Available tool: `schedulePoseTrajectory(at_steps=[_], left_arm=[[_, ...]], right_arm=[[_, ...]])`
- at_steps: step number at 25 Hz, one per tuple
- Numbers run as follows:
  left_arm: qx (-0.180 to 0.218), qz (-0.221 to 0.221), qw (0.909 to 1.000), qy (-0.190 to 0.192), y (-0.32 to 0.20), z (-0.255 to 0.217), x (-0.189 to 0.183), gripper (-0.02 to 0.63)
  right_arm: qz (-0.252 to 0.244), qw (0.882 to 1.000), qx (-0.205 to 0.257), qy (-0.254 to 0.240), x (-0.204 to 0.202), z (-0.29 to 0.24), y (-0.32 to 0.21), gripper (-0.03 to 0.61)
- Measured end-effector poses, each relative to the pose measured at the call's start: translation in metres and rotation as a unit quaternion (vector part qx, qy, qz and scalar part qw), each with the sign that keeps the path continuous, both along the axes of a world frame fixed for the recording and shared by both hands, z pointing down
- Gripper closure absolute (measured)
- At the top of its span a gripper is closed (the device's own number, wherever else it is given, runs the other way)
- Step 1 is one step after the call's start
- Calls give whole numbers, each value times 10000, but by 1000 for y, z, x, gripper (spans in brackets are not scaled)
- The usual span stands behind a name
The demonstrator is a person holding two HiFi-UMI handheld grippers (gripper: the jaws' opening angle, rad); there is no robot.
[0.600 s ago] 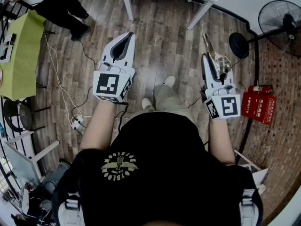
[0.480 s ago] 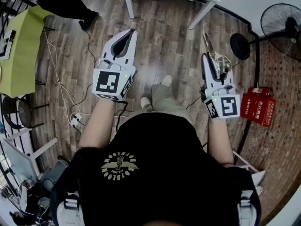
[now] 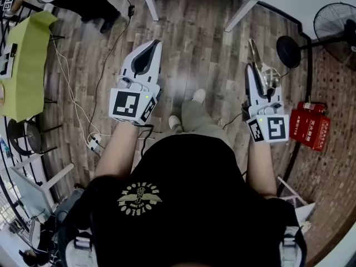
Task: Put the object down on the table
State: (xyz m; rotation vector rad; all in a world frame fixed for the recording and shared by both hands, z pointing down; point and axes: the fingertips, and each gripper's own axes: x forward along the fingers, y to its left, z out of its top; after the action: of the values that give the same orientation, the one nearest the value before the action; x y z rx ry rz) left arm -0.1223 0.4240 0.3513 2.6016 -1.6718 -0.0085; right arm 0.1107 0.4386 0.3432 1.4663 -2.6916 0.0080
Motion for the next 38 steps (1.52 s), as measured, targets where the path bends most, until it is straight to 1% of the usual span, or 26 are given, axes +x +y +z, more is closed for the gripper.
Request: schedulePoseTrajectory(at_steps=[7,13,20,26,29,34,38], left_arm=[[-133,0,9999,92,-41,13,9,607],[-248,75,9997,49,-76,22,14,607],[-240,87,9997,68,-110,21,26,607],[-261,-125,9995,128,-138,16,28,607],[-237,-159,9996,72,-151,8,33,607],[-271,-312,9988,260,-169,0,39,607],[-198,-436,9986,228,-185,-4,47,607]], right_arm=[[-42,10000,-14,-36,13,-3,-41,494],[-136,9999,-52,-17,6,-5,-75,494],[-281,9996,-92,-41,7,-2,-108,494],[-369,9992,-85,-112,18,-6,-137,494],[-393,9990,-70,-187,26,-11,-150,494],[-597,9978,-134,-260,37,-9,-169,494],[-724,9969,-125,-265,47,-8,-188,494]])
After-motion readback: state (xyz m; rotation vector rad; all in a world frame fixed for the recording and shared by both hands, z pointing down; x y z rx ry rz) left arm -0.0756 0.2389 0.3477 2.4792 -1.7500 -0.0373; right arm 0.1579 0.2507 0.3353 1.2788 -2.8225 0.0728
